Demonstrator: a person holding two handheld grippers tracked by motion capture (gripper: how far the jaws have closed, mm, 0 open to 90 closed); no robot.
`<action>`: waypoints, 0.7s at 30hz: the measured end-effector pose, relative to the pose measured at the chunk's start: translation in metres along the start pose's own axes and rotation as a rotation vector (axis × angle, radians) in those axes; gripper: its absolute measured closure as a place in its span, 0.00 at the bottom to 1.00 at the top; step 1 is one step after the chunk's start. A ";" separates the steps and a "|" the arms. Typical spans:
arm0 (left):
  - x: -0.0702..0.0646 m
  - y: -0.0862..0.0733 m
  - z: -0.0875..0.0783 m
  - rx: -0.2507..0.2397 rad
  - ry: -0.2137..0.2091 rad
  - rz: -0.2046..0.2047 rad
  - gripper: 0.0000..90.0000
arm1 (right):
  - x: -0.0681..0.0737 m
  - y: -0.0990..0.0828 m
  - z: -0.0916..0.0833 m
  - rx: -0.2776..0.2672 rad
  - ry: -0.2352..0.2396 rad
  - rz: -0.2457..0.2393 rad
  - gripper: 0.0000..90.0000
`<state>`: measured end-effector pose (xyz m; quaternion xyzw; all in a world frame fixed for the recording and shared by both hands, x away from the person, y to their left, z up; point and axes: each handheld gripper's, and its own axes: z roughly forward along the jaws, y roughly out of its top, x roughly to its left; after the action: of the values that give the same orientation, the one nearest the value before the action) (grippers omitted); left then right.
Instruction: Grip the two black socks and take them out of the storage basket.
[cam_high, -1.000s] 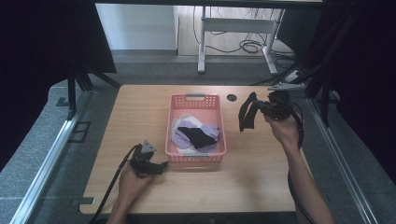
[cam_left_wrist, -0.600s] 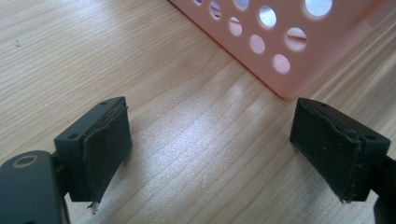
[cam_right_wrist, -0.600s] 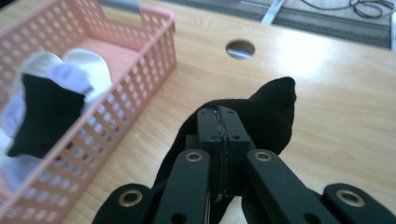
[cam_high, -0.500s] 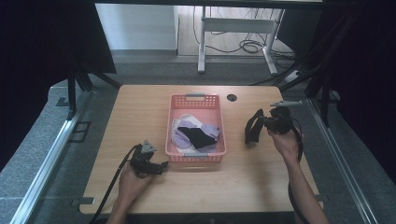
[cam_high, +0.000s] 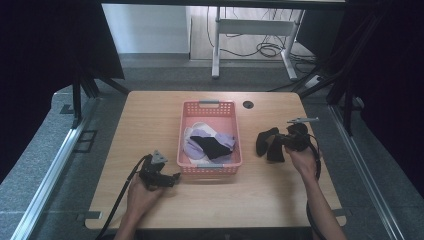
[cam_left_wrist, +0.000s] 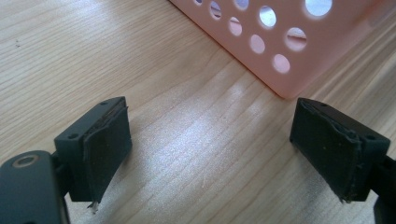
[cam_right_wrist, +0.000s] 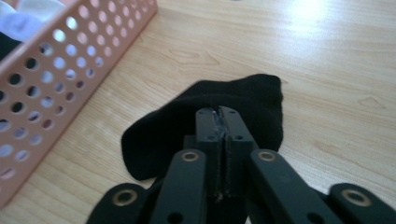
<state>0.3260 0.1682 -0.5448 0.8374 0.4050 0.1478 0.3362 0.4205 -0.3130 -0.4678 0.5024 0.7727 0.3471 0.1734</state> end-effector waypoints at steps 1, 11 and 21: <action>0.000 0.000 0.000 0.000 0.000 0.000 0.14 | 0.000 0.001 -0.003 -0.010 0.003 -0.002 0.91; 0.000 0.000 0.000 0.000 0.000 0.001 0.14 | 0.009 0.016 -0.026 -0.040 0.063 -0.032 0.69; 0.000 0.000 0.000 0.000 0.000 0.001 0.14 | 0.036 0.036 -0.025 -0.068 0.146 -0.069 0.57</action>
<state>0.3259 0.1682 -0.5448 0.8375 0.4046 0.1481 0.3360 0.4128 -0.2802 -0.4215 0.4425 0.7879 0.4029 0.1453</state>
